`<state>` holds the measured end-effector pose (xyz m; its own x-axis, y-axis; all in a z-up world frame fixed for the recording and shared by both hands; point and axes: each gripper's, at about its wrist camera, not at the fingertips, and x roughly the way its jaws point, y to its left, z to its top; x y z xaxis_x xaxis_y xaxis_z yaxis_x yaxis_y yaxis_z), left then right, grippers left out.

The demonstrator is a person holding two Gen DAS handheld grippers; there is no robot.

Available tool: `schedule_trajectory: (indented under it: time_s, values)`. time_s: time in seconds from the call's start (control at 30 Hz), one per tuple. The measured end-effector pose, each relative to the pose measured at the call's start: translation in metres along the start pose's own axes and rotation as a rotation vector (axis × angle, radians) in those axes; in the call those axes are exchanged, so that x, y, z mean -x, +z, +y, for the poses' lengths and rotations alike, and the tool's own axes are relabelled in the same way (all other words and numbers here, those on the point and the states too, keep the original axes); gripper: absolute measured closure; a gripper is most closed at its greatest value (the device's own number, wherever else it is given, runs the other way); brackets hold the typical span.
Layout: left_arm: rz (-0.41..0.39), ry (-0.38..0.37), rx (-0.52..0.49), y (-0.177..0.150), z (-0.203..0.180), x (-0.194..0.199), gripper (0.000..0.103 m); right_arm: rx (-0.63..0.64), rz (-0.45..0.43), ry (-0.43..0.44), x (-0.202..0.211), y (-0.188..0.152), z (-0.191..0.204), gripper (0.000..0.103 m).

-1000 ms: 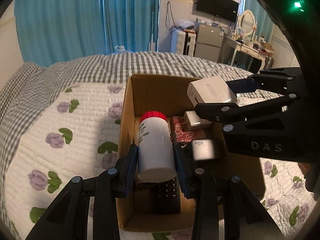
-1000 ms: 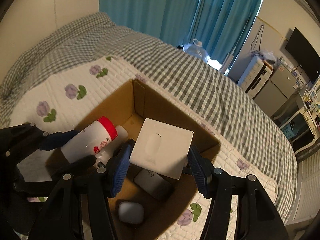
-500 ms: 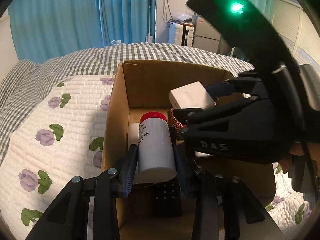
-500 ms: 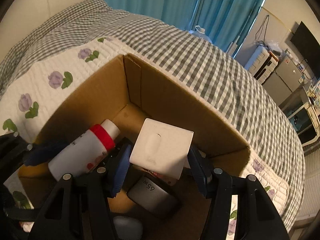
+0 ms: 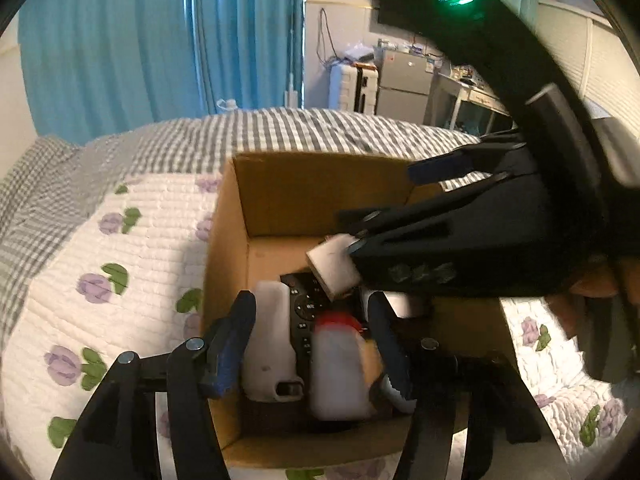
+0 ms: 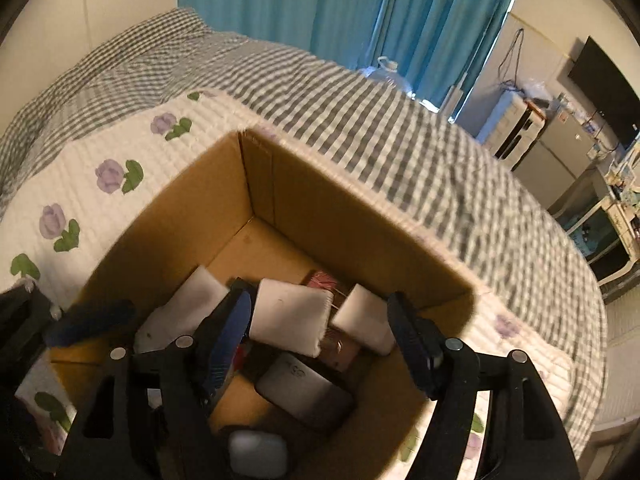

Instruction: Organize rigid objects

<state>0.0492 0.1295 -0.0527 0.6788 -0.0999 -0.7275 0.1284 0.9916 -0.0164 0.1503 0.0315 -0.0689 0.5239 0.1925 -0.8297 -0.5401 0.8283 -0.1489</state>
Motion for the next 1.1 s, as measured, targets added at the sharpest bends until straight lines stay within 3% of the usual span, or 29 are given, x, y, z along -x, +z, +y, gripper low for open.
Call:
schedule_trajectory:
  time_s: [0.23, 0.5, 0.63, 0.77, 0.83, 0.97, 1.1]
  values:
    - [-0.043, 0.055, 0.034, 0.025, -0.003, 0.042, 0.041, -0.066, -0.084, -0.05, 0.071, 0.0, -0.031, 0.031]
    - [-0.223, 0.094, -0.021, 0.063, -0.031, 0.117, 0.031, -0.165, -0.221, -0.121, 0.177, -0.019, -0.075, 0.025]
    - [-0.303, 0.099, -0.041, 0.067, -0.043, 0.141, 0.027, -0.198, -0.279, -0.178, 0.217, -0.038, -0.084, 0.016]
    - [-0.333, 0.108, -0.041, 0.062, -0.054, 0.155, 0.026, -0.251, -0.335, -0.219, 0.245, -0.062, -0.09, 0.007]
    - [-0.351, 0.075, -0.007, 0.055, -0.055, 0.162, 0.026, -0.272, -0.367, -0.225, 0.255, -0.074, -0.089, 0.0]
    - [-0.4, 0.043, 0.053, 0.033, -0.054, 0.173, 0.023, -0.295, -0.412, -0.215, 0.265, -0.1, -0.08, 0.0]
    - [-0.413, 0.059, 0.092, 0.007, -0.054, 0.171, 0.023, -0.307, -0.453, -0.189, 0.263, -0.127, -0.062, 0.0]
